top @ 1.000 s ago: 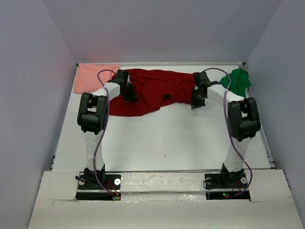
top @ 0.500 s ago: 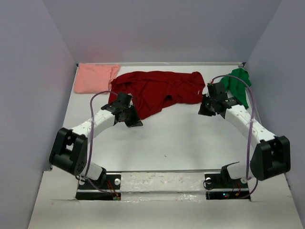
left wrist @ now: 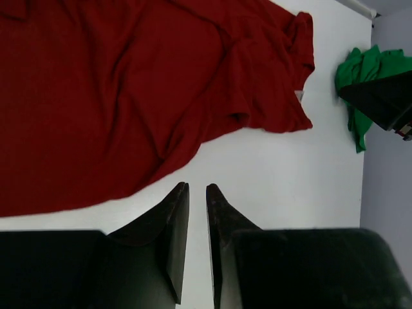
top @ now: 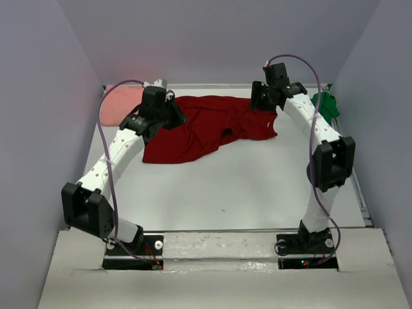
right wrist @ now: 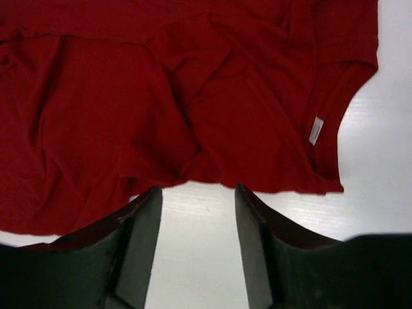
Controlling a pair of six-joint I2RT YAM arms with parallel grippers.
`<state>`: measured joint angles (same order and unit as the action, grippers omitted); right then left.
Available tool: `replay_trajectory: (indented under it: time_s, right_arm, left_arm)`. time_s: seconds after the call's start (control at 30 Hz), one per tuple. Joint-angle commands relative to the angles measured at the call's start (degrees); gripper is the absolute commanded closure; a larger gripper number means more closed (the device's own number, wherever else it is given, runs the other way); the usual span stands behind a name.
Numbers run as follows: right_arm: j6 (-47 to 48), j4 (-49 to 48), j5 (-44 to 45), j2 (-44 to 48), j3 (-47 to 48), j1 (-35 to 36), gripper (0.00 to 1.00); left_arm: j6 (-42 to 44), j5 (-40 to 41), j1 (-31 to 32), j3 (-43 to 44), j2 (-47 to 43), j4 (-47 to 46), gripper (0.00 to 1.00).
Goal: Fold and stack the t-shirts
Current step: Flatten the tshirt out
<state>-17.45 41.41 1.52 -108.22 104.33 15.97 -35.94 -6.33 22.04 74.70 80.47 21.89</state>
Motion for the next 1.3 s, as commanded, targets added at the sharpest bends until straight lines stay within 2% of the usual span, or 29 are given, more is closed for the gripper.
replay_trajectory:
  time_s: [0.0, 0.03, 0.1, 0.13, 0.17, 0.23, 0.57, 1.03, 1.27]
  right_arm:
    - [1.9, 7.2, -1.0, -9.1, 16.2, -3.7, 0.50]
    - [2.0, 8.3, -1.1, -11.5, 19.9, -3.7, 0.53]
    - [2.4, 11.3, -3.7, -18.1, 30.1, -5.2, 0.84]
    - [2.3, 12.2, -4.2, -20.0, 33.1, -6.2, 0.97]
    - [2.2, 13.1, -6.0, -23.2, 37.0, -6.7, 1.00]
    - [2.9, 14.0, -8.9, -25.8, 39.4, -6.7, 1.00]
    - [4.9, 8.8, -10.1, -26.2, 27.3, -7.3, 1.00]
    - [3.7, 4.8, -12.5, -27.9, 19.8, -7.3, 1.00]
    - [3.7, 4.3, -12.4, -29.0, 17.1, -7.3, 1.00]
  left_arm:
    - [3.9, -2.5, -2.6, 7.9, 7.2, 0.5, 0.72]
    - [4.0, -3.3, -3.2, 9.1, 8.7, 0.7, 0.72]
    - [4.8, -5.5, -4.7, 13.0, 13.5, 0.9, 0.75]
    - [5.0, -5.6, -5.0, 15.2, 14.8, 1.1, 0.84]
    - [5.5, -6.1, -5.3, 16.2, 17.5, 1.4, 0.89]
    - [5.6, -6.0, -5.7, 17.4, 20.1, 1.0, 1.00]
    - [7.7, -5.7, -6.2, 30.5, 39.8, 1.4, 1.00]
    - [10.2, -8.3, -6.2, 37.3, 54.2, 1.2, 1.00]
    - [9.4, -9.7, -6.1, 37.5, 56.6, 0.8, 1.00]
